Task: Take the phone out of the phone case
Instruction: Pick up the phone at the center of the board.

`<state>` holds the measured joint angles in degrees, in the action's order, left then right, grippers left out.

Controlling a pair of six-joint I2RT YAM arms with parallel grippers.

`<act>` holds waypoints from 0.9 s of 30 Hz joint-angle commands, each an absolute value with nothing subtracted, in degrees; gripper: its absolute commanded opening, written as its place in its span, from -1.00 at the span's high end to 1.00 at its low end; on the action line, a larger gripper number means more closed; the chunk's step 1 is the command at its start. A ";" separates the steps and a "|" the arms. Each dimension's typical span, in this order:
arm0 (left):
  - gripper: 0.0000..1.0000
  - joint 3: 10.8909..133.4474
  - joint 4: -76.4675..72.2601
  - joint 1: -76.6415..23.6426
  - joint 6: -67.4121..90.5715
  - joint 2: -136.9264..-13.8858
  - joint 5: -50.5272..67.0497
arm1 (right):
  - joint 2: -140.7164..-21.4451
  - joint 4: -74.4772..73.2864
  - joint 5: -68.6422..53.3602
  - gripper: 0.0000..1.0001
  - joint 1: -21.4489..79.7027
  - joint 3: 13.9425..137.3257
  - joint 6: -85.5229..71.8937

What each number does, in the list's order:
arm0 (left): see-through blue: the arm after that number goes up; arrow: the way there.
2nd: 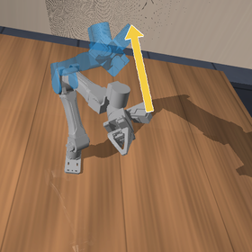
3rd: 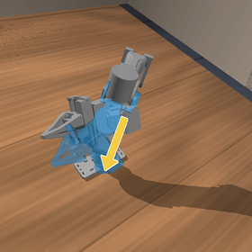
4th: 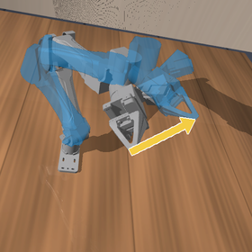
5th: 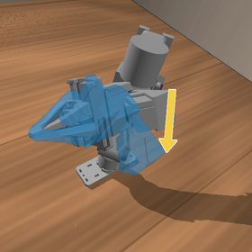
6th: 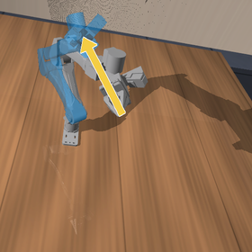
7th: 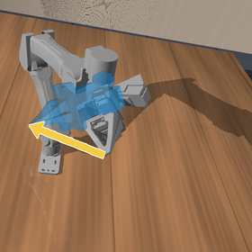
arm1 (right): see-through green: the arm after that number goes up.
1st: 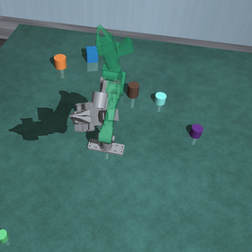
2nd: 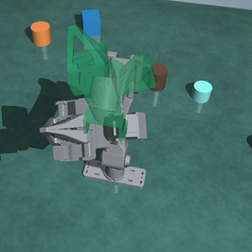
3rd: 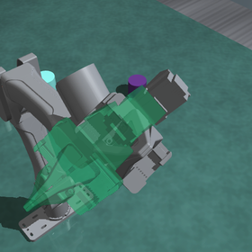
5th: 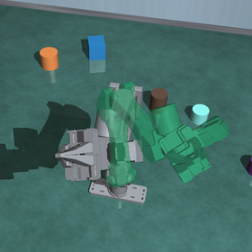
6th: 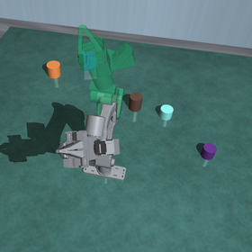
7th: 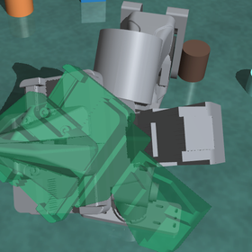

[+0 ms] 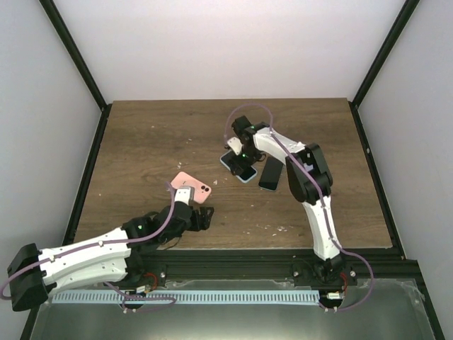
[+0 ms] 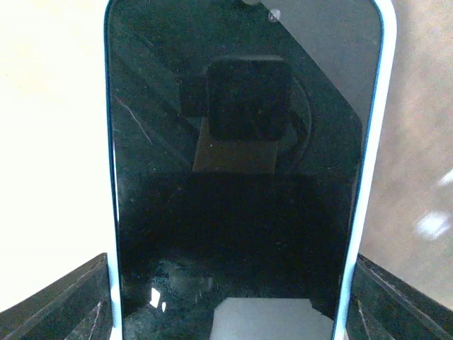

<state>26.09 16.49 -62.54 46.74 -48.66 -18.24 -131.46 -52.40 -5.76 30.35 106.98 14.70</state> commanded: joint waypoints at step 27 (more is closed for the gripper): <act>-0.03 35.21 -17.81 -51.06 59.27 -83.71 -9.35 | -99.45 -27.29 -31.30 0.07 31.74 62.31 11.51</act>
<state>33.78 -14.52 -51.24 55.59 -81.56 -9.37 -100.31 -29.78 -28.97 31.33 61.65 11.73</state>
